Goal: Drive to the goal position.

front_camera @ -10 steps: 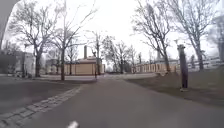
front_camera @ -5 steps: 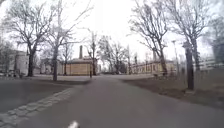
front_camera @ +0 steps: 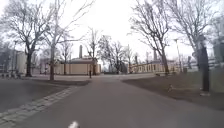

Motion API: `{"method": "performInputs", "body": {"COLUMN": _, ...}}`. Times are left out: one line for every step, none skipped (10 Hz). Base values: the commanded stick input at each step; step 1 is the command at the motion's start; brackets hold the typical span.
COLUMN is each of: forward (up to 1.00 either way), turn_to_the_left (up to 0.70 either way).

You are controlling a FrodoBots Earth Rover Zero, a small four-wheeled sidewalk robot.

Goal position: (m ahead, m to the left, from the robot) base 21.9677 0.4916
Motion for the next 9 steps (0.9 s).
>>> {"method": "performInputs", "body": {"forward": 1.00, "turn_to_the_left": 0.00}}
{"method": "performInputs", "body": {"forward": 1.00, "turn_to_the_left": 0.00}}
{"method": "performInputs", "body": {"forward": 1.00, "turn_to_the_left": 0.00}}
{"method": "performInputs", "body": {"forward": 1.00, "turn_to_the_left": 0.00}}
{"method": "performInputs", "body": {"forward": 1.00, "turn_to_the_left": 0.00}}
{"method": "performInputs", "body": {"forward": 1.00, "turn_to_the_left": 0.00}}
{"method": "performInputs", "body": {"forward": 1.00, "turn_to_the_left": 0.00}}
{"method": "performInputs", "body": {"forward": 1.00, "turn_to_the_left": 0.00}}
{"method": "performInputs", "body": {"forward": 1.00, "turn_to_the_left": 0.00}}
